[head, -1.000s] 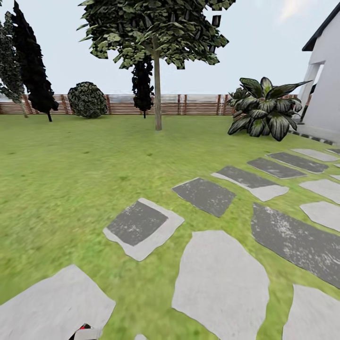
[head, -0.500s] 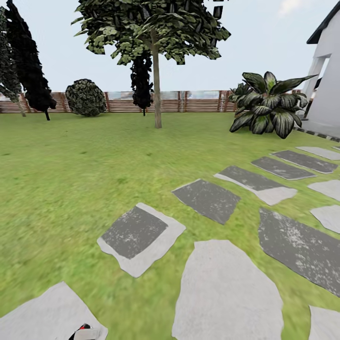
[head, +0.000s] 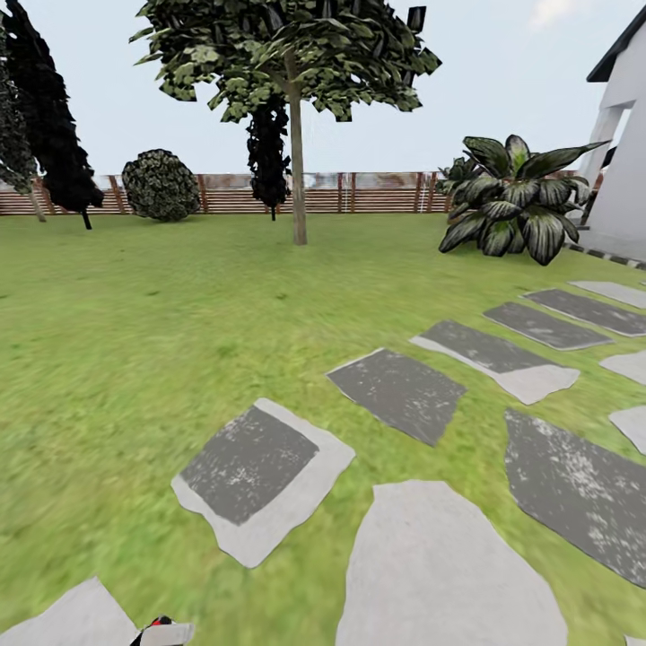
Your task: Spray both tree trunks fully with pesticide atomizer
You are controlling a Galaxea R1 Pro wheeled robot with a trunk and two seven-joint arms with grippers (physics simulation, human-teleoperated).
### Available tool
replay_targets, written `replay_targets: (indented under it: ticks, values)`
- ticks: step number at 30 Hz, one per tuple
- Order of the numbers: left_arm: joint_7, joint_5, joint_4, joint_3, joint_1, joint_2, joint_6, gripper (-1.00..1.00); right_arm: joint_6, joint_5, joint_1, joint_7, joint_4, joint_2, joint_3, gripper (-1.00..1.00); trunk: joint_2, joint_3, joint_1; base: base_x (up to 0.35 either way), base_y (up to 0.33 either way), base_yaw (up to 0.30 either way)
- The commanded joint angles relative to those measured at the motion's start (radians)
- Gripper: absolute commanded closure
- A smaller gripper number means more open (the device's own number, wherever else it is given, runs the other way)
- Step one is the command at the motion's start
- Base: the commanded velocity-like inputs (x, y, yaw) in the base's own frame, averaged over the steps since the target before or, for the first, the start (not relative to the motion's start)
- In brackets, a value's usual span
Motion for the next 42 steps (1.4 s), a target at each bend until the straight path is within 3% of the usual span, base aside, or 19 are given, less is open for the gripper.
replay_targets:
  ticks: [1, 42]
  values:
    - [0.0, 0.0, 0.0, 0.0, 0.0, 0.0, 0.0, 1.0, 0.0, 0.0, 0.0, 0.0, 0.0, 0.0, 0.0, -1.0, 0.0, 0.0, 0.0, 0.34, 0.0, 0.0]
    - [-0.003, 0.001, 0.0, 0.004, 0.0, 0.004, 0.0, 1.0, 0.0, 0.0, 0.0, 0.0, 0.0, 0.0, 0.0, -1.0, 0.0, 0.0, 0.0, 0.34, 0.0, 0.0]
